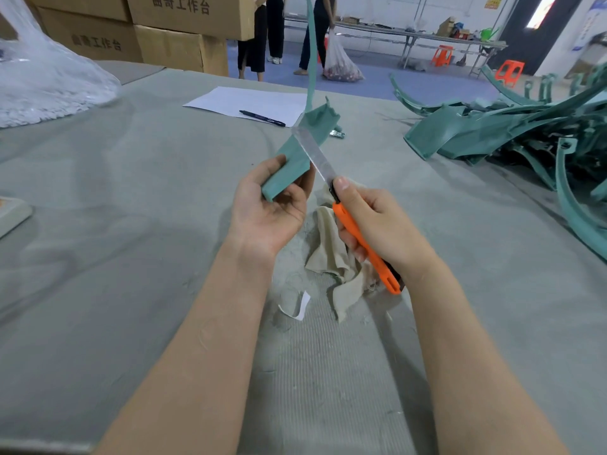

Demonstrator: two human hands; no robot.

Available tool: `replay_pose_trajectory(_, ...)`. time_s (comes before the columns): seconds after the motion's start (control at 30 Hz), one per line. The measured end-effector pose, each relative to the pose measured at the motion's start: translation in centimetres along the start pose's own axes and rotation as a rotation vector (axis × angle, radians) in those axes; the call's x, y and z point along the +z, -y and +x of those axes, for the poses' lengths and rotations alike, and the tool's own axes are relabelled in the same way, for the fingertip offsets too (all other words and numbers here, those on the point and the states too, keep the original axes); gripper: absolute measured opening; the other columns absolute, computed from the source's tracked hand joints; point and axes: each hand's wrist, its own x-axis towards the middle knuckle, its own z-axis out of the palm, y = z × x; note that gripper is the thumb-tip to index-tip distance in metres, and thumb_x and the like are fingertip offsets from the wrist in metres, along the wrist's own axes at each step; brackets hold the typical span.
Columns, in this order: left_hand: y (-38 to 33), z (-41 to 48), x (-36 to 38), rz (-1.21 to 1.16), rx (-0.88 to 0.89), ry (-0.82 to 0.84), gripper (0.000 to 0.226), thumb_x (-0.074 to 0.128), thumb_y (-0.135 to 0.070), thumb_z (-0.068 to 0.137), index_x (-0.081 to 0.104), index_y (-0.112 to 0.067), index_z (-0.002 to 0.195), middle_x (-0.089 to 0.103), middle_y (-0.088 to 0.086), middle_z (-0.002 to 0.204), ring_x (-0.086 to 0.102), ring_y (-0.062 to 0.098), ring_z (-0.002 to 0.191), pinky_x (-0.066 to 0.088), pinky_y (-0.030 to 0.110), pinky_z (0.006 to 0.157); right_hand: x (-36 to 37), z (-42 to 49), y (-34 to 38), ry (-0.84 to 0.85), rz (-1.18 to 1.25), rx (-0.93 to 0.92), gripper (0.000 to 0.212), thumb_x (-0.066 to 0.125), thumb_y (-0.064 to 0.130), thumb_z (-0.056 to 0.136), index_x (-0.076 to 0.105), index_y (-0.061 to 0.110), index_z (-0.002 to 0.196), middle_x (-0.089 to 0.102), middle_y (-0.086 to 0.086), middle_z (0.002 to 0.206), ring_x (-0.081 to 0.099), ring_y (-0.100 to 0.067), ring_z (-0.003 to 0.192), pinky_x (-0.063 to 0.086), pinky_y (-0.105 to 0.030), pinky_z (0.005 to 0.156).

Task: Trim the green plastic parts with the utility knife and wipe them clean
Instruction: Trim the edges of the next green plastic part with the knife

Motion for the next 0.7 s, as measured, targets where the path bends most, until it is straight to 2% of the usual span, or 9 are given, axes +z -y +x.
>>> replay_pose_trajectory(0.07,-0.1,0.0,0.2,0.021,-0.001,0.029,0.011,0.049,-0.008,0.093,0.057,-0.003,0.098,0.063,0.013,0.101,0.068,0.024,0.06,0.041,0.012,0.037,-0.2,-0.2,0.2,0.054,0.016,0.01,0.06,0.041,0.053,0.097,0.046,-0.001,0.071,0.042,-0.009,0.05,0.04,-0.014,0.035,0.037,-0.025,0.04)
replay_pose_trajectory(0.13,0.0,0.0,0.3,0.022,0.017,0.053,0.023,0.05,-0.003,0.087,0.056,-0.003,0.109,0.061,0.014,0.107,0.068,0.025,0.065,0.05,0.016,0.046,-0.3,-0.3,0.3,0.126,0.006,0.014,0.058,0.041,0.054,0.096,0.046,0.006,0.064,0.045,-0.004,0.045,0.04,-0.015,0.034,0.037,-0.025,0.041)
replay_pose_trajectory(0.2,0.0,0.0,0.2,0.004,0.052,0.053,0.023,0.05,0.001,0.083,0.061,0.005,0.103,0.065,0.018,0.101,0.068,0.028,0.08,0.057,0.024,0.069,0.1,-0.4,0.3,0.205,-0.024,0.015,0.053,0.043,0.055,0.095,0.045,0.015,0.059,0.047,-0.004,0.046,0.042,-0.017,0.036,0.039,-0.024,0.04)
replay_pose_trajectory(0.23,0.1,-0.1,0.3,-0.013,0.053,0.043,0.018,0.048,-0.001,0.087,0.062,0.006,0.096,0.067,0.018,0.096,0.066,0.029,0.087,0.057,0.027,0.071,0.4,-0.4,0.3,0.228,-0.057,0.013,0.052,0.044,0.055,0.095,0.045,0.018,0.058,0.048,-0.005,0.047,0.043,-0.018,0.038,0.04,-0.024,0.04)
replay_pose_trajectory(0.33,-0.2,0.1,0.1,-0.06,0.065,-0.001,0.028,0.044,-0.003,0.094,0.065,0.009,0.081,0.068,0.018,0.089,0.063,0.027,0.095,0.059,0.028,0.062,1.1,-0.2,0.2,0.177,-0.121,-0.03,0.051,0.045,0.054,0.096,0.047,0.021,0.056,0.05,-0.002,0.047,0.047,-0.018,0.041,0.043,-0.024,0.041)
replay_pose_trajectory(0.47,-0.2,0.1,0.0,-0.048,0.057,-0.018,0.015,0.047,-0.006,0.094,0.06,0.003,0.092,0.068,0.017,0.084,0.067,0.026,0.078,0.048,0.012,0.043,0.4,0.7,-0.4,-0.175,-0.094,-0.055,0.047,0.046,0.05,0.097,0.054,0.019,0.062,0.05,0.0,0.047,0.049,-0.016,0.041,0.043,-0.029,0.044)
replay_pose_trajectory(0.53,-0.1,0.1,-0.1,-0.069,0.046,0.007,0.017,0.046,-0.006,0.095,0.06,0.003,0.097,0.068,0.018,0.093,0.067,0.028,0.084,0.046,0.011,0.04,0.2,1.0,-0.7,-0.277,-0.089,-0.052,0.049,0.046,0.051,0.097,0.051,0.024,0.056,0.049,0.0,0.046,0.047,-0.015,0.042,0.044,-0.033,0.05)
replay_pose_trajectory(0.6,-0.1,0.1,-0.1,-0.071,0.043,0.002,0.018,0.046,-0.006,0.095,0.061,0.004,0.096,0.068,0.017,0.093,0.066,0.028,0.087,0.046,0.011,0.04,0.2,1.0,-0.9,-0.287,-0.104,-0.06,0.051,0.045,0.052,0.096,0.049,0.023,0.055,0.049,0.001,0.045,0.046,-0.015,0.042,0.044,-0.036,0.052)
replay_pose_trajectory(0.7,-0.1,0.2,-0.1,-0.061,0.046,-0.012,0.02,0.048,-0.006,0.094,0.061,0.005,0.084,0.069,0.018,0.08,0.067,0.028,0.082,0.046,0.011,0.04,0.5,1.0,-1.0,-0.249,-0.146,-0.049,0.052,0.045,0.054,0.096,0.051,0.014,0.063,0.049,0.003,0.044,0.047,-0.014,0.037,0.038,-0.023,0.042)
